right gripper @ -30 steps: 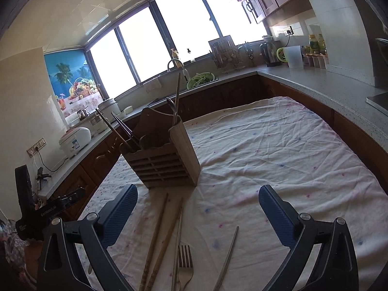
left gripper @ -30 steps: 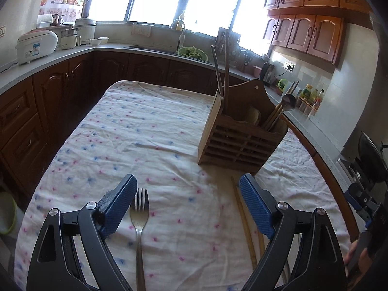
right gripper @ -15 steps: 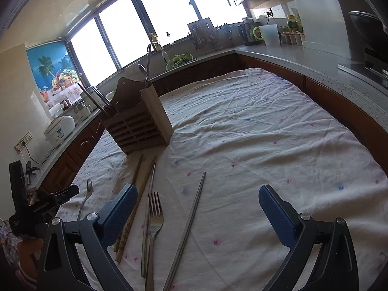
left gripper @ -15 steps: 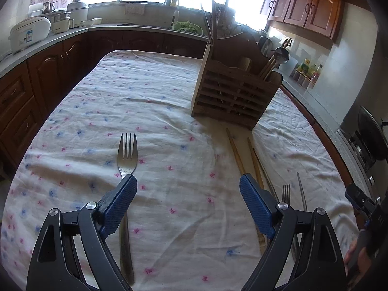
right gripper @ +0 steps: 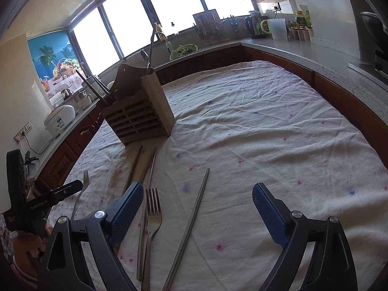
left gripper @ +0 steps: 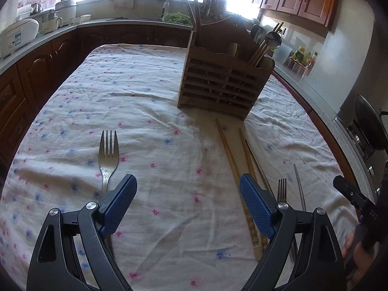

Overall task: Organize utensils
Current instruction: 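Move both open tools back down toward the chopsticks on the cloth, then grasp a wooden chopstick with the left tool while the right tool grasps a silver chopstick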

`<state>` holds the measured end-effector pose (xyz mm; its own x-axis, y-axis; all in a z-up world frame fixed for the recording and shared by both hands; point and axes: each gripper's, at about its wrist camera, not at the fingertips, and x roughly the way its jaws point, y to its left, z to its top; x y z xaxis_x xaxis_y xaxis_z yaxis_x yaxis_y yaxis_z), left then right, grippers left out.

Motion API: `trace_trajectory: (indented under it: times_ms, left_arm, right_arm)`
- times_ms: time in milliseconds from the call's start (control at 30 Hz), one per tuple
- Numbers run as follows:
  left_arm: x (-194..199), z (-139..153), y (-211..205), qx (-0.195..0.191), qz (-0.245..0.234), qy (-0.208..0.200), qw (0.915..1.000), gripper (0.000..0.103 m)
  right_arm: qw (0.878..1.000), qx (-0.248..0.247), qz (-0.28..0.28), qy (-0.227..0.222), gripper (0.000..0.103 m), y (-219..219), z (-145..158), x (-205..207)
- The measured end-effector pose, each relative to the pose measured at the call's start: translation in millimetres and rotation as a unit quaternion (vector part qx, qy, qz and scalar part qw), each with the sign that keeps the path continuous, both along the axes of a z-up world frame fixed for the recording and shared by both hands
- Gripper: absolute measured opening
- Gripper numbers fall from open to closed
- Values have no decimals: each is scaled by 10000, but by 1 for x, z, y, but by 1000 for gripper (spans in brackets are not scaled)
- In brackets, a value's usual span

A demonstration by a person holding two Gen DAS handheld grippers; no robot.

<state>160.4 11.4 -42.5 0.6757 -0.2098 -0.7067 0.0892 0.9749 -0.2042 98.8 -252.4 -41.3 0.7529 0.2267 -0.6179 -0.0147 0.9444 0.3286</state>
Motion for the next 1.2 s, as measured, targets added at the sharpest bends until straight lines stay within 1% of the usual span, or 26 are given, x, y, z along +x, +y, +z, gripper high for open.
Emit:
trace_trajectory:
  times_ms: [133,167,267,333,400,467,500,600,667,733,767,833,867,933,1000,1067,1100,1167,1200]
  left_arm:
    - [8,0,-7,32,-117,39,9999,88]
    - [11,1,-9,37,-147,42,9999,88]
    - [19,2,-17,60,-273,66,9996,83]
    - [27,2,-22,92,-370,109,9992,76]
    - [35,2,-27,133,-444,140,9988,72]
    - [42,2,-30,145,-491,161,9986,71]
    - [46,2,-32,147,-513,169,9984,68]
    - [59,-1,-37,176,-567,254,9979,63]
    - [68,-4,-40,205,-596,339,9974,58]
    - [78,-8,-42,225,-633,429,9968,53]
    - [83,-10,-44,220,-647,472,9965,52]
    - [92,-13,-47,205,-704,528,9959,46]
    - [97,-14,-49,235,-724,548,9956,45]
    - [107,-16,-54,303,-792,584,9947,42]
    - [116,-19,-58,363,-845,639,9937,39]
    - [124,-23,-62,404,-926,714,9923,38]
    - [127,-26,-64,434,-979,764,9913,35]
    - [131,-34,-67,529,-1107,912,9883,26]
    - [129,-35,-68,537,-1194,905,9873,25]
  right_arm:
    - [9999,-25,29,158,78,0,-5,10]
    - [9998,-28,53,192,77,0,-6,13]
    - [9995,-54,82,288,72,2,-10,20]
    - [9992,-80,125,377,65,3,-13,26]
    - [9988,-112,165,455,61,5,-16,32]
    - [9985,-145,192,491,60,7,-17,36]
    - [9984,-151,207,500,59,8,-17,38]
    - [9980,-180,264,549,51,9,-16,45]
    - [9977,-202,320,566,51,12,-15,50]
    - [9974,-201,409,552,46,16,-13,55]
    - [9972,-210,458,546,44,19,-11,58]
    - [9964,-213,611,543,41,27,-9,63]
    - [9958,-230,687,560,39,32,-9,67]
    - [9939,-264,880,610,34,44,-11,75]
    - [9912,-320,1091,685,32,58,-13,84]
    - [9881,-410,1266,776,28,72,-18,93]
    - [9864,-487,1329,835,25,79,-22,97]
    - [9828,-607,1451,972,24,90,-30,104]
    - [9809,-654,1502,1046,22,94,-34,107]
